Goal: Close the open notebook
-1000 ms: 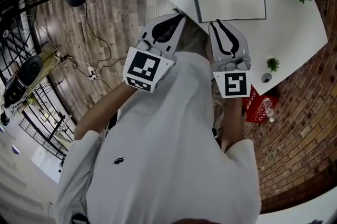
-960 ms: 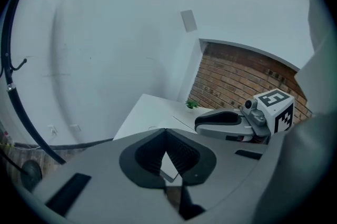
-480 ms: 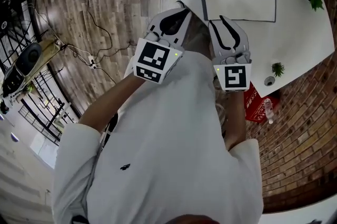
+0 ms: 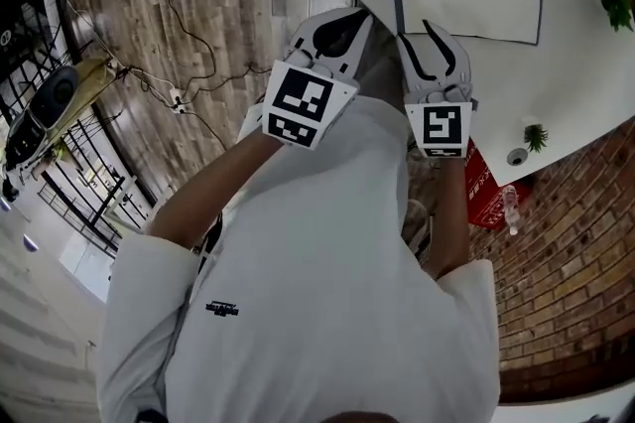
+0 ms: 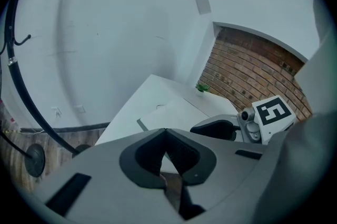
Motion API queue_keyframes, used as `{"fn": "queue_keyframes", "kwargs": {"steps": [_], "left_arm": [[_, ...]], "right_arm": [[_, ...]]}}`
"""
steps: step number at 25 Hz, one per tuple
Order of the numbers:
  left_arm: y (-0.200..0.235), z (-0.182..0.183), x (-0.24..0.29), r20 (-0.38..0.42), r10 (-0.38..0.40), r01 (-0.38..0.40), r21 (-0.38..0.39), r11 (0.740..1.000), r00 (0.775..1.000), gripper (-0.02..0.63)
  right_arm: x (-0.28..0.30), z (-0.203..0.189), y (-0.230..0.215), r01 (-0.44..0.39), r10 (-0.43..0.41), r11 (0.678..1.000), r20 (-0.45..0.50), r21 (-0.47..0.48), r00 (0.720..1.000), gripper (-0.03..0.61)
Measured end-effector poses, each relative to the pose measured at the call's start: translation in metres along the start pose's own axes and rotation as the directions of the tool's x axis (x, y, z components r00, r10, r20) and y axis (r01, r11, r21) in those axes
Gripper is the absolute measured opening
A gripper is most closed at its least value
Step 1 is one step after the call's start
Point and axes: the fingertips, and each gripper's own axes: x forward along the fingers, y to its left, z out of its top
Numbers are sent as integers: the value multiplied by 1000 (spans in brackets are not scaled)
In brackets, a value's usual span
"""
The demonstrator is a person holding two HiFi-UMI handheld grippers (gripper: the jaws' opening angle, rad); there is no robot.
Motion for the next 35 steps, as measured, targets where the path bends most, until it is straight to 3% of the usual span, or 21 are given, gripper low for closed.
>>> {"fn": "queue_keyframes", "kwargs": {"steps": [12, 25, 35], "left_arm": [[14, -19, 13, -35, 12, -14, -34, 999, 999, 5], [22, -34, 18, -64, -3, 1, -39, 999, 998, 5], [28, -43, 14, -77, -8, 6, -34, 999, 997, 5]], "right_arm": [[31, -42, -8, 80, -75, 996, -111, 44, 991, 236], [52, -86, -12, 194, -168, 978, -264, 72, 950, 268], [57, -96, -13, 267, -271, 962, -346, -60, 898, 268]]}}
